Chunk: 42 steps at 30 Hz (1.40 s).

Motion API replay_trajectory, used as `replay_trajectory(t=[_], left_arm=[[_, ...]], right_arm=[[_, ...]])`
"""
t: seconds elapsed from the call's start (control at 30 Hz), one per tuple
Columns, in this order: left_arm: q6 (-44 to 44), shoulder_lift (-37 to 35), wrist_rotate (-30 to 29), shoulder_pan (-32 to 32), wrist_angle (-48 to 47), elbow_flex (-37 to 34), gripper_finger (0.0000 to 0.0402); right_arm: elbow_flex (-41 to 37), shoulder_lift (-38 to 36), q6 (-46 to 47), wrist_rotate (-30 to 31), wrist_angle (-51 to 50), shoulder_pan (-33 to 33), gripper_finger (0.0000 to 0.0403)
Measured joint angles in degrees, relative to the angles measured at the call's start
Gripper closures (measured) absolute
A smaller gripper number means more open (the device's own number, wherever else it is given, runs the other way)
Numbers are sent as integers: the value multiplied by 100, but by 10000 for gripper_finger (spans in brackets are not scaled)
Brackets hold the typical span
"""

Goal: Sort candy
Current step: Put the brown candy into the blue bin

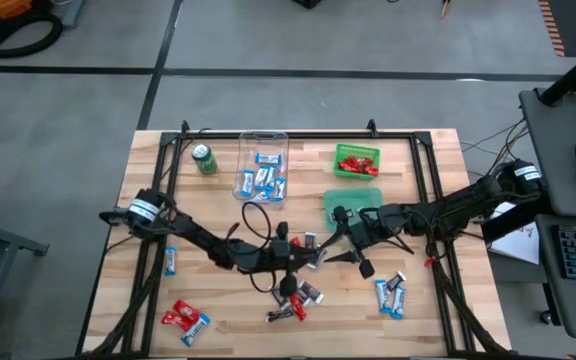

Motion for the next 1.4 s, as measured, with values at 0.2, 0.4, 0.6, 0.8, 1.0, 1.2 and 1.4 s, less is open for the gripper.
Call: replay_trajectory(t=[0.2, 0.4, 0.6, 0.8, 1.0, 1.2, 1.4], left_arm=[[-11, 0, -61, 99, 5, 142, 396], [107, 0, -52, 97, -83, 212, 394], [22, 0, -39, 93, -126, 212, 364], [-7, -56, -99, 102, -541, 186, 306], [-230, -311, -112, 104, -1761, 184, 263], [-795, -857, -110, 97, -3572, 184, 251], [-1267, -1411, -109, 99, -5183, 184, 251]], right_arm=[[4, 0, -152, 145, 24, -2, 230], [7, 0, -189, 174, 2, -4, 294], [5, 0, -164, 200, -25, -11, 382], [1, -45, 126, 151, -304, -88, 386], [1, -147, 497, 1025, -1301, -394, 387], [0, -343, 889, 2591, -3070, -813, 387], [-4, -335, 1306, 3311, -4357, -1179, 384]])
